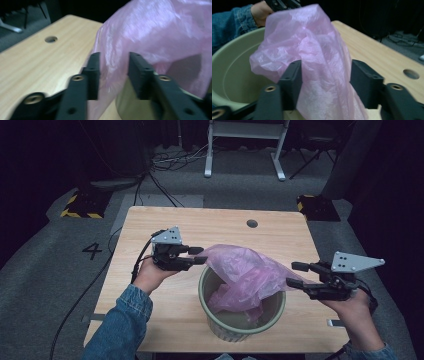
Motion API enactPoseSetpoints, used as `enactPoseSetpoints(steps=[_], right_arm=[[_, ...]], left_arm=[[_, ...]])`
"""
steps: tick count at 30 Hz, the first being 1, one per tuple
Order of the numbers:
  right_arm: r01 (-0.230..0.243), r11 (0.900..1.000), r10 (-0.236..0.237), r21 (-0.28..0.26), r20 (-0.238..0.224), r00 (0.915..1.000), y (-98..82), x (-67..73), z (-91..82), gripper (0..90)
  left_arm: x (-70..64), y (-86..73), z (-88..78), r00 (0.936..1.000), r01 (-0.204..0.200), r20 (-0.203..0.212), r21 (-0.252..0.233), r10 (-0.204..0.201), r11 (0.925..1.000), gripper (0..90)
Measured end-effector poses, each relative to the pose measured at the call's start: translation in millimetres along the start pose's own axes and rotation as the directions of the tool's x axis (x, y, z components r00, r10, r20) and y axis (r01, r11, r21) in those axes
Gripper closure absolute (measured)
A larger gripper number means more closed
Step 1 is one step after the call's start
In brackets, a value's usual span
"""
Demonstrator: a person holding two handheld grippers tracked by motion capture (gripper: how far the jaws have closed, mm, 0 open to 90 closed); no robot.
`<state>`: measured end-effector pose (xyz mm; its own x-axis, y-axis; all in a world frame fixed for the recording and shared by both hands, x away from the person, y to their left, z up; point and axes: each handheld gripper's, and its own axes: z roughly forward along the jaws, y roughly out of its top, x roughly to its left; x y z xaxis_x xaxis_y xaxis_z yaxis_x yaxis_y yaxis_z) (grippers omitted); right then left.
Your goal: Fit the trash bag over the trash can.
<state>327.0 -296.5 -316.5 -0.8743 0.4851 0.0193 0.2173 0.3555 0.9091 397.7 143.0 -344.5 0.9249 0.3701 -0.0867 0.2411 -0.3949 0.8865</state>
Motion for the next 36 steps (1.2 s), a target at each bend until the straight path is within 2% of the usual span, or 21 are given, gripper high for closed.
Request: enactPoseSetpoints(steps=[1, 3, 5, 9, 15, 17, 22, 25, 28, 31, 34, 36], right_arm=[[0.009, 1.000, -0.009, 0.026, 0.003, 1.0000, -1.9, 1.1, 2.2, 63.6], [0.023, 0.998, -0.024, 0.050, 0.015, 0.9996, -3.9, 3.3, 4.3, 74.2], [0.039, 0.998, -0.040, 0.051, 0.016, 0.9991, -4.6, 7.1, 4.1, 80.5], [0.070, 0.996, -0.071, 0.054, 0.020, 0.9972, -2.5, 14.2, 1.7, 89.6], [0.070, 0.996, -0.071, 0.048, 0.015, 0.9974, -7.0, 23.7, -10.7, 90.0], [0.064, 0.997, -0.065, 0.044, 0.003, 0.9979, -11.1, 28.8, -14.9, 90.0], [0.072, 0.996, -0.071, 0.057, -0.027, 0.9971, -24.1, 42.8, -20.1, 90.0], [0.070, 0.996, -0.067, 0.055, -0.053, 0.9963, -32.7, 49.5, -22.0, 90.0], [0.085, 0.995, -0.081, 0.046, -0.074, 0.9939, -38.7, 59.1, -25.6, 90.0], [0.091, 0.995, -0.086, 0.042, -0.108, 0.9905, -47.0, 68.9, -27.8, 90.0], [0.088, 0.995, -0.082, 0.043, -0.138, 0.9870, -56.2, 76.4, -27.4, 90.0], [0.080, 0.996, -0.072, 0.045, -0.159, 0.9846, -60.1, 79.1, -26.1, 90.0]], left_arm=[[-3.1, -0.2, -1.3, 0.9997, -0.016, -0.017, 0.007, 0.017, 0.9998, 77.4], [-7.7, -0.8, -5.0, 0.9988, -0.036, -0.032, -0.002, 0.036, 0.9993, 87.2], [-11.9, -1.3, -10.9, 0.9973, -0.051, -0.054, -0.022, 0.049, 0.9985, 89.3], [-17.4, -3.6, -19.4, 0.9960, -0.065, -0.065, -0.057, 0.062, 0.9962, 89.9], [-36.1, -16.4, -37.0, 0.9934, -0.093, -0.076, -0.098, 0.086, 0.9908, 89.9], [-43.7, -23.5, -42.5, 0.9932, -0.106, -0.061, -0.108, 0.099, 0.9886, 90.0], [-56.2, -42.3, -48.7, 0.9927, -0.113, -0.054, -0.106, 0.108, 0.9880, 90.0], [-64.4, -53.0, -50.5, 0.9929, -0.117, -0.031, -0.105, 0.115, 0.9876, 90.0], [-76.4, -61.4, -54.2, 0.9886, -0.151, -0.011, -0.097, 0.150, 0.9838, 90.0], [-88.8, -72.3, -56.4, 0.9862, -0.162, 0.018, -0.105, 0.165, 0.9811, 90.0], [-96.6, -80.5, -52.4, 0.9848, -0.158, 0.055, -0.104, 0.165, 0.9819, 90.0], [-99.3, -82.4, -50.6, 0.9834, -0.163, 0.063, -0.105, 0.170, 0.9810, 90.0]])
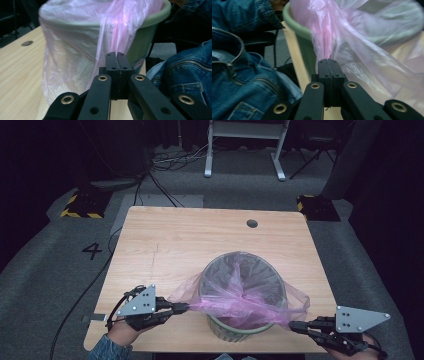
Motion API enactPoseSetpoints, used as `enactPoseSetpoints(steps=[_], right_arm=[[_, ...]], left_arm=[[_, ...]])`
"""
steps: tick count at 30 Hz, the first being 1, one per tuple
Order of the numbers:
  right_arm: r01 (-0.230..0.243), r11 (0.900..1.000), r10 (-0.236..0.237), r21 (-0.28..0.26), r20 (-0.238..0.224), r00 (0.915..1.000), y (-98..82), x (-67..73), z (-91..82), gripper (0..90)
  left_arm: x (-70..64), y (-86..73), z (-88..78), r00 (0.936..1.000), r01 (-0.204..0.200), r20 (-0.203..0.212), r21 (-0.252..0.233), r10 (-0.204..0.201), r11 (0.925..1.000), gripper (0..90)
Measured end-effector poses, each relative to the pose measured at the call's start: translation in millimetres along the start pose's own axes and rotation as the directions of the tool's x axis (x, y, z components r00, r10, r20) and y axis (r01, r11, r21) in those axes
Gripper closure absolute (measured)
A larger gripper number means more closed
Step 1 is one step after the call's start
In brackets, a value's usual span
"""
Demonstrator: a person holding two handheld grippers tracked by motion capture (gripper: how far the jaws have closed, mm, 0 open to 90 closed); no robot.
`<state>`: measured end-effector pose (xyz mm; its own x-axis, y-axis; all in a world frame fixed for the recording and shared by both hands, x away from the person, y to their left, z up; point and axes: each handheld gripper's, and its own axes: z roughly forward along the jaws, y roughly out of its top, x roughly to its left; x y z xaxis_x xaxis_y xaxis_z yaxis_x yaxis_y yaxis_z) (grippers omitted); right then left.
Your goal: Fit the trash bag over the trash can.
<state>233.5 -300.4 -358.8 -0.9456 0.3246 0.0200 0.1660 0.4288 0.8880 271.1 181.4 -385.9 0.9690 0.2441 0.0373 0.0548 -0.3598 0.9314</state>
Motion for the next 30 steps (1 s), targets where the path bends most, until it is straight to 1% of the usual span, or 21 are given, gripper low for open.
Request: enactPoseSetpoints(steps=[2, 5, 8, 11, 12, 13, 14, 15, 16, 17, 19, 20, 21, 22, 23, 24, 25, 26, 27, 29, 30], right_arm=[[0.001, 1.000, -0.001, 0.008, -0.020, 0.9998, -2.7, 2.9, 2.3, 90.0], [-0.004, 0.999, 0.007, 0.035, -0.076, 0.9971, -8.5, 6.2, 8.8, 90.0], [0.005, 0.997, 0.004, 0.075, -0.120, 0.9928, -15.6, 8.0, 17.7, 90.0], [-0.001, 0.995, 0.015, 0.103, -0.140, 0.9901, -23.3, 6.0, 29.1, 90.0], [-0.003, 0.994, 0.019, 0.107, -0.143, 0.9896, -24.6, 5.3, 31.7, 90.0], [-0.005, 0.993, 0.022, 0.118, -0.142, 0.9896, -26.6, 4.2, 35.7, 90.0], [-0.004, 0.991, 0.021, 0.137, -0.129, 0.9915, -28.4, 3.3, 38.8, 90.0], [-0.001, 0.986, 0.019, 0.164, -0.108, 0.9940, -30.9, 1.9, 42.0, 90.0], [-0.002, 0.983, 0.019, 0.182, -0.093, 0.9955, -33.3, 0.5, 44.3, 90.0], [-0.013, 0.980, 0.028, 0.199, -0.070, 0.9971, -38.1, -2.6, 47.3, 90.0], [-0.047, 0.978, 0.057, 0.205, -0.043, 0.9974, -46.0, -8.9, 49.6, 90.0], [-0.066, 0.978, 0.074, 0.196, -0.032, 0.9968, -49.0, -11.3, 49.5, 89.5], [-0.083, 0.979, 0.087, 0.189, -0.015, 0.9961, -51.2, -13.3, 48.5, 87.8], [-0.096, 0.978, 0.098, 0.186, -0.001, 0.9952, -53.0, -15.2, 47.1, 83.4], [-0.108, 0.979, 0.108, 0.174, 0.007, 0.9941, -54.2, -16.4, 44.7, 77.3], [-0.117, 0.981, 0.114, 0.155, 0.024, 0.9932, -54.8, -17.6, 41.3, 67.3], [-0.121, 0.983, 0.116, 0.135, 0.042, 0.9923, -55.0, -18.5, 38.2, 59.7], [-0.127, 0.986, 0.121, 0.107, 0.064, 0.9906, -54.7, -19.6, 33.2, 53.7], [-0.137, 0.988, 0.131, 0.067, 0.092, 0.9871, -53.7, -21.3, 25.9, 47.5], [-0.156, 0.988, 0.156, -0.013, 0.152, 0.9760, -51.5, -24.7, 13.9, 37.0], [-0.166, 0.985, 0.170, -0.038, 0.164, 0.9718, -50.5, -26.3, 9.8, 34.7]], left_arm=[[-1.9, -1.1, 0.3, 0.9999, -0.006, 0.012, -0.002, 0.006, 1.0000, 90.0], [-4.6, -2.7, 0.2, 0.9993, -0.014, 0.035, -0.005, 0.015, 0.9999, 90.0], [-7.0, -5.3, 2.2, 0.9982, -0.030, 0.053, 0.016, 0.029, 0.9994, 90.0], [-7.6, -9.6, 8.5, 0.9970, -0.037, 0.069, 0.046, 0.034, 0.9982, 90.0], [-7.8, -11.6, 11.9, 0.9966, -0.046, 0.071, 0.073, 0.041, 0.9963, 90.0], [-7.4, -13.5, 14.7, 0.9972, -0.056, 0.056, 0.107, 0.050, 0.9927, 90.0], [-6.0, -16.3, 17.3, 0.9977, -0.060, 0.041, 0.141, 0.055, 0.9883, 90.0], [-4.5, -19.1, 18.8, 0.9982, -0.055, 0.032, 0.159, 0.051, 0.9858, 90.0], [-0.6, -24.6, 20.7, 0.9993, -0.032, 0.026, 0.168, 0.029, 0.9853, 89.9], [3.2, -29.1, 21.5, 0.9997, -0.008, 0.023, 0.166, 0.004, 0.9860, 89.9], [9.7, -36.6, 21.5, 0.9989, 0.044, 0.005, 0.150, -0.046, 0.9876, 89.6], [11.7, -39.1, 20.4, 0.9974, 0.071, -0.013, 0.142, -0.070, 0.9873, 85.8], [13.5, -40.9, 18.0, 0.9962, 0.086, -0.028, 0.129, -0.083, 0.9879, 80.4], [15.0, -42.2, 14.2, 0.9945, 0.104, -0.025, 0.105, -0.102, 0.9891, 70.4], [16.5, -42.7, 9.2, 0.9927, 0.121, -0.007, 0.072, -0.120, 0.9901, 66.1], [17.3, -42.4, 5.6, 0.9912, 0.132, 0.006, 0.044, -0.132, 0.9903, 61.7], [17.9, -41.5, 0.9, 0.9903, 0.138, 0.011, 0.008, -0.138, 0.9904, 56.3], [17.8, -39.7, -3.9, 0.9908, 0.135, 0.010, -0.033, -0.135, 0.9903, 51.0], [17.6, -37.8, -6.4, 0.9916, 0.130, 0.005, -0.055, -0.130, 0.9900, 46.3], [16.6, -33.7, -8.0, 0.9928, 0.119, -0.003, -0.070, -0.120, 0.9903, 39.7], [15.1, -29.8, -7.0, 0.9926, 0.121, 0.014, -0.073, -0.121, 0.9899, 37.8]])
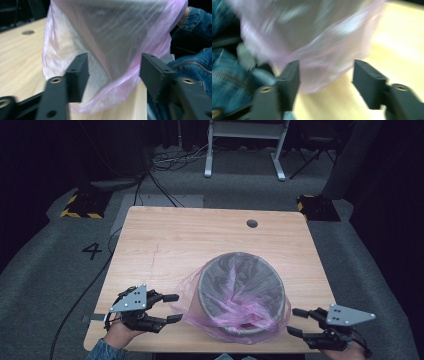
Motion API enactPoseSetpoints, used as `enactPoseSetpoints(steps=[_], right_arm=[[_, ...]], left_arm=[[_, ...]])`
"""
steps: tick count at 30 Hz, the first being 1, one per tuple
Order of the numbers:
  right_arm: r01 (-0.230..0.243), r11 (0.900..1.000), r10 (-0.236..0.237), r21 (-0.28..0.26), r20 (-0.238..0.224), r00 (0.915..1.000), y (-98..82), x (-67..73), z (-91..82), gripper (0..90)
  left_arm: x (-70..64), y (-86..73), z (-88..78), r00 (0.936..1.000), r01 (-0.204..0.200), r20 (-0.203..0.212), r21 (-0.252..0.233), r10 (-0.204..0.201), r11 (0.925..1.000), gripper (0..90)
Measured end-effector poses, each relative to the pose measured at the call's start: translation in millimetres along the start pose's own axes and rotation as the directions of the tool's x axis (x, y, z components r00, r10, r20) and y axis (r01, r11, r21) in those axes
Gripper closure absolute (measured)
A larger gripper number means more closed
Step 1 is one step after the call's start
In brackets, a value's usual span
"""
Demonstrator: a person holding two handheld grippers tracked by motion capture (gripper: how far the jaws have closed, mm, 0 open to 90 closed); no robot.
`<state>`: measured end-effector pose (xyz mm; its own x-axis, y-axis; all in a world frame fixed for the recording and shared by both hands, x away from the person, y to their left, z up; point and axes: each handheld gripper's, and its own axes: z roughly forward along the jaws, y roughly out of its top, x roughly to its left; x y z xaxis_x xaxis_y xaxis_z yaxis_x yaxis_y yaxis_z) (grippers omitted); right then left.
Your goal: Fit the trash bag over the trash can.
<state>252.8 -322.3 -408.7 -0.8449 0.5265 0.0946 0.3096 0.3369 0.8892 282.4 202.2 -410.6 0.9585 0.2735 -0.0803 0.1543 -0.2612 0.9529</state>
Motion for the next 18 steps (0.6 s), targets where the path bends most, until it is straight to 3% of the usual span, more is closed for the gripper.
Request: enactPoseSetpoints(steps=[3, 5, 8, 10, 12, 14, 15, 18], right_arm=[[-0.032, 0.997, 0.031, -0.077, -0.010, 0.9995, 8.0, -3.6, -7.4, 28.4], [-0.016, 0.997, 0.014, -0.075, -0.026, 0.9996, 14.9, 0.8, -3.8, 24.8], [0.020, 0.999, -0.021, -0.046, -0.033, 0.9992, 23.2, 7.4, 7.8, 22.1], [0.039, 0.999, -0.040, -0.028, -0.041, 0.9983, 28.5, 8.4, 18.2, 23.8], [0.047, 0.999, -0.047, -0.011, -0.026, 0.9985, 30.4, 5.5, 25.9, 33.1], [0.040, 0.999, -0.039, 0.020, -0.023, 0.9990, 30.5, -3.1, 32.5, 56.1], [0.032, 0.999, -0.031, 0.025, -0.023, 0.9992, 30.0, -7.3, 34.1, 66.4], [0.003, 0.999, -0.002, 0.033, -0.026, 0.9997, 31.1, -16.9, 36.5, 88.1]], left_arm=[[-13.3, 10.6, 10.1, 0.9987, -0.032, 0.039, 0.012, 0.031, 0.9994, 34.4], [-23.0, 17.0, 19.3, 0.9970, -0.071, 0.033, 0.048, 0.069, 0.9963, 33.2], [-27.8, 22.8, 30.6, 0.9959, -0.086, 0.033, 0.056, 0.084, 0.9947, 32.3], [-27.9, 24.3, 36.2, 0.9951, -0.098, -0.008, 0.057, 0.099, 0.9936, 34.6], [-26.2, 24.2, 41.7, 0.9962, -0.086, -0.007, 0.069, 0.087, 0.9939, 41.0], [-26.6, 22.9, 47.2, 0.9960, -0.087, -0.011, 0.107, 0.089, 0.9905, 55.2], [-28.5, 22.3, 49.8, 0.9949, -0.089, -0.036, 0.133, 0.094, 0.9872, 64.0], [-30.1, 20.4, 53.6, 0.9923, -0.089, -0.073, 0.149, 0.101, 0.9848, 86.9]])
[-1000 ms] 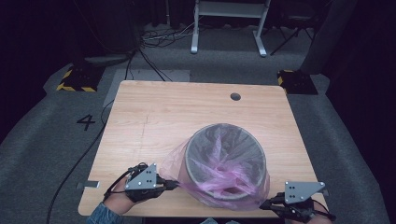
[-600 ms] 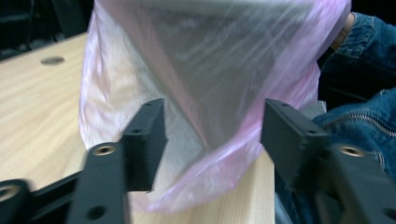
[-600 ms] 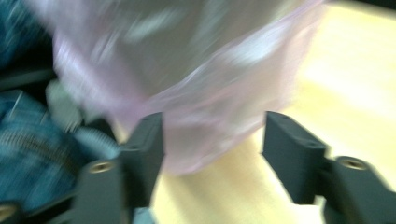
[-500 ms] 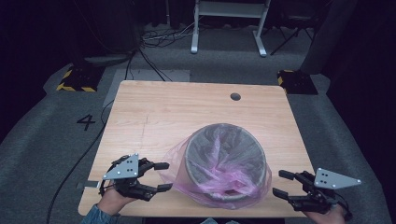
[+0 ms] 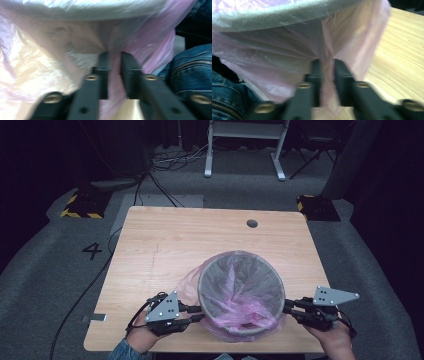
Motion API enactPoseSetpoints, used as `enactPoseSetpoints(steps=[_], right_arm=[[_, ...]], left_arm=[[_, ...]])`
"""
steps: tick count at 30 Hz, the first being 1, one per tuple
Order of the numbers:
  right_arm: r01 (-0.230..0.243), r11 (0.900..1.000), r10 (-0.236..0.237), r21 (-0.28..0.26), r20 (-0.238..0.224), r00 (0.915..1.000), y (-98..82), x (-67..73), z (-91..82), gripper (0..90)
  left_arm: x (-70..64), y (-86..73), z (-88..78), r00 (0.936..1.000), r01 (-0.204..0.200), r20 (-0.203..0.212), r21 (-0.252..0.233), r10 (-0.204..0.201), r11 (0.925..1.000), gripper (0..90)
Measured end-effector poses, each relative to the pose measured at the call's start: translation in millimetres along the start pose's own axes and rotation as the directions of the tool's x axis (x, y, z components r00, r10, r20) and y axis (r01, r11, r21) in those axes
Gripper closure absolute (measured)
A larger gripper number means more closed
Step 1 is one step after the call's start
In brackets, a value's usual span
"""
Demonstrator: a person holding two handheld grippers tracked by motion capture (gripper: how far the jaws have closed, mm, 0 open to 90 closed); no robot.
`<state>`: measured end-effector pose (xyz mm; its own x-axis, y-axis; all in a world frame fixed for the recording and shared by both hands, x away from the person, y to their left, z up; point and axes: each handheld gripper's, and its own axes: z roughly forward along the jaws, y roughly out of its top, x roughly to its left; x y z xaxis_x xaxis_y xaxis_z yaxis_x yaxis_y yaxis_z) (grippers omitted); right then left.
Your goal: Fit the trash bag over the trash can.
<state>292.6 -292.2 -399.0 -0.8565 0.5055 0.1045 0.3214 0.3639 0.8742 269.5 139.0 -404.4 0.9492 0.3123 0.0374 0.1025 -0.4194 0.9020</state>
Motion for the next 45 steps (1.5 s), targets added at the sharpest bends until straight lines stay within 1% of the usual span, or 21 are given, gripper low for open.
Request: enactPoseSetpoints(steps=[4, 6, 9, 13, 16, 20, 21, 27, 28, 29, 30, 31, 33, 36, 38, 40, 41, 42, 43, 44, 45], right_arm=[[-0.039, 0.999, 0.039, 0.002, 0.022, 0.9990, 2.6, -8.7, 0.7, 90.0], [-0.056, 0.998, 0.056, 0.011, 0.036, 0.9978, -0.1, -13.0, 1.9, 90.0], [-0.084, 0.995, 0.081, 0.053, 0.055, 0.9951, -10.4, -20.6, 7.7, 90.0], [-0.128, 0.984, 0.123, 0.120, 0.053, 0.9911, -29.0, -26.1, 23.7, 90.0], [-0.132, 0.973, 0.123, 0.188, 0.063, 0.9905, -40.2, -26.0, 36.7, 90.0], [-0.142, 0.963, 0.131, 0.228, 0.064, 0.9894, -51.5, -26.1, 40.9, 90.0], [-0.144, 0.963, 0.132, 0.229, 0.065, 0.9891, -53.3, -26.5, 39.7, 90.0], [-0.203, 0.961, 0.195, 0.187, 0.061, 0.9790, -67.9, -28.9, 21.1, 90.0], [-0.213, 0.961, 0.209, 0.175, 0.044, 0.9770, -69.3, -29.0, 17.9, 86.5], [-0.205, 0.965, 0.203, 0.162, 0.028, 0.9788, -69.4, -27.9, 15.1, 74.6], [-0.179, 0.974, 0.176, 0.139, 0.032, 0.9839, -68.3, -25.3, 11.9, 60.9], [-0.152, 0.983, 0.148, 0.107, 0.046, 0.9880, -66.3, -22.5, 8.5, 50.9], [-0.121, 0.991, 0.120, 0.056, 0.027, 0.9924, -60.1, -18.7, 0.0, 37.9], [-0.088, 0.996, 0.088, -0.014, -0.018, 0.9960, -46.5, -11.6, -10.8, 29.0], [-0.050, 0.998, 0.047, -0.043, -0.054, 0.9974, -35.9, -5.7, -12.0, 25.5], [-0.009, 0.999, 0.006, -0.044, -0.061, 0.9981, -24.8, -0.7, -8.3, 27.7], [0.003, 0.999, -0.006, -0.042, -0.065, 0.9979, -19.7, 0.4, -6.2, 37.4], [0.014, 0.999, -0.017, -0.039, -0.074, 0.9972, -15.1, 0.4, -4.7, 53.9], [0.015, 0.999, -0.018, -0.036, -0.082, 0.9965, -11.2, -0.4, -3.2, 65.6], [0.007, 0.999, -0.010, -0.032, -0.085, 0.9963, -8.3, -1.3, -2.1, 77.6], [-0.006, 1.000, 0.004, -0.021, -0.089, 0.9960, -4.3, -2.8, -0.6, 83.8]], left_arm=[[-0.4, -0.4, -3.4, 0.9996, 0.014, -0.024, -0.033, -0.015, 0.9993, 89.9], [1.6, -2.3, -8.3, 0.9988, 0.039, -0.029, -0.056, -0.040, 0.9977, 90.0], [9.0, -9.6, -17.4, 0.9949, 0.087, -0.045, -0.089, -0.091, 0.9923, 90.0], [17.7, -20.2, -21.1, 0.9875, 0.125, -0.087, -0.079, -0.132, 0.9890, 90.0], [25.4, -28.5, -20.4, 0.9807, 0.152, -0.114, -0.065, -0.159, 0.9862, 90.0], [37.5, -39.5, -20.3, 0.9661, 0.198, -0.157, -0.058, -0.205, 0.9785, 90.0], [41.7, -43.0, -20.3, 0.9598, 0.218, -0.169, -0.055, -0.224, 0.9744, 90.0], [56.6, -56.5, -15.5, 0.9275, 0.297, -0.232, -0.019, -0.293, 0.9548, 90.0], [56.6, -56.6, -14.7, 0.9251, 0.300, -0.239, -0.015, -0.295, 0.9537, 89.9], [55.6, -56.0, -14.7, 0.9273, 0.296, -0.236, -0.016, -0.291, 0.9552, 89.8], [54.3, -54.9, -15.5, 0.9330, 0.288, -0.215, -0.033, -0.288, 0.9570, 86.8], [53.0, -53.3, -17.2, 0.9417, 0.273, -0.188, -0.057, -0.279, 0.9603, 76.5], [49.3, -48.0, -21.8, 0.9582, 0.245, -0.126, -0.103, -0.257, 0.9640, 58.7], [43.2, -37.5, -25.9, 0.9808, 0.176, -0.057, -0.154, -0.187, 0.9723, 42.7], [40.8, -30.4, -23.4, 0.9897, 0.127, -0.046, -0.152, -0.136, 0.9801, 37.0], [41.7, -24.2, -17.7, 0.9920, 0.098, -0.067, -0.116, -0.107, 0.9884, 35.3], [43.1, -21.3, -14.7, 0.9919, 0.095, -0.076, -0.098, -0.102, 0.9906, 35.3], [44.8, -19.1, -12.4, 0.9918, 0.095, -0.077, -0.091, -0.102, 0.9913, 36.8], [45.8, -17.6, -11.5, 0.9916, 0.103, -0.070, -0.081, -0.109, 0.9914, 45.2], [47.0, -15.3, -10.4, 0.9903, 0.107, -0.082, -0.063, -0.112, 0.9923, 58.8], [48.1, -12.8, -9.0, 0.9869, 0.123, -0.099, -0.044, -0.127, 0.9914, 67.3]])
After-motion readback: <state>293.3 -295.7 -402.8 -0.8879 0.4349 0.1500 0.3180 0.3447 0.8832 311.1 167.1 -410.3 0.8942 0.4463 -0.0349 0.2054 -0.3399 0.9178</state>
